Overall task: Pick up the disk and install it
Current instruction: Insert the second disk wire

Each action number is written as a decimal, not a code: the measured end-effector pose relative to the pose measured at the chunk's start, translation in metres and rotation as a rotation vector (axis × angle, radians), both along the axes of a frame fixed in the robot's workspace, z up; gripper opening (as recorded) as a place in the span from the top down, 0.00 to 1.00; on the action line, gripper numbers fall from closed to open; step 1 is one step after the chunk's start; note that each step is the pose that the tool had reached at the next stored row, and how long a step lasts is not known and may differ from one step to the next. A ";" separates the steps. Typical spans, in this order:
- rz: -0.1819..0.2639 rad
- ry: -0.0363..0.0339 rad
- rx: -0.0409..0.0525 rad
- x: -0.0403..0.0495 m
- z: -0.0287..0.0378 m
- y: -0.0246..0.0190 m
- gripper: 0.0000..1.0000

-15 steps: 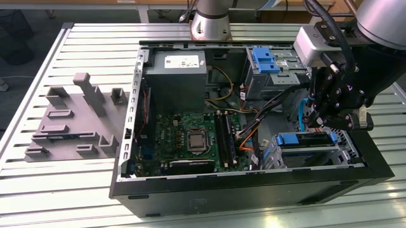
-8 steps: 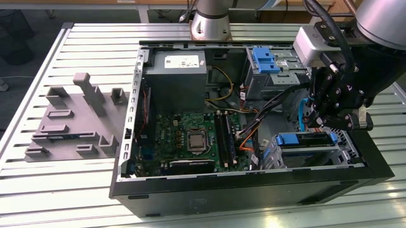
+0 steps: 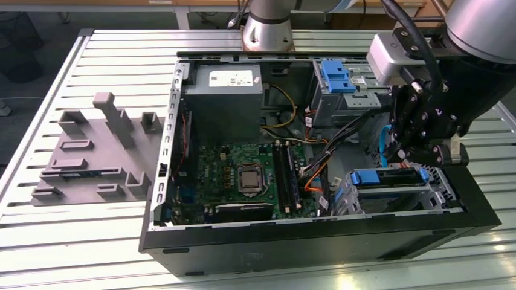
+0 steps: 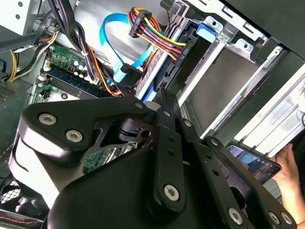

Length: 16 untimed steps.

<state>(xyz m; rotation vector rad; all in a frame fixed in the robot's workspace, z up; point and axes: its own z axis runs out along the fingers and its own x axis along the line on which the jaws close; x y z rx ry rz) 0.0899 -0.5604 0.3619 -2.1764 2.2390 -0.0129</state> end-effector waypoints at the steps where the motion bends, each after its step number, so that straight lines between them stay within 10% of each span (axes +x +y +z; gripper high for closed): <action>1: 0.000 0.0000 0.0000 0.0000 0.0000 0.0000 0.89; 16: 0.000 0.0000 0.0000 -0.0048 0.0000 0.0000 0.89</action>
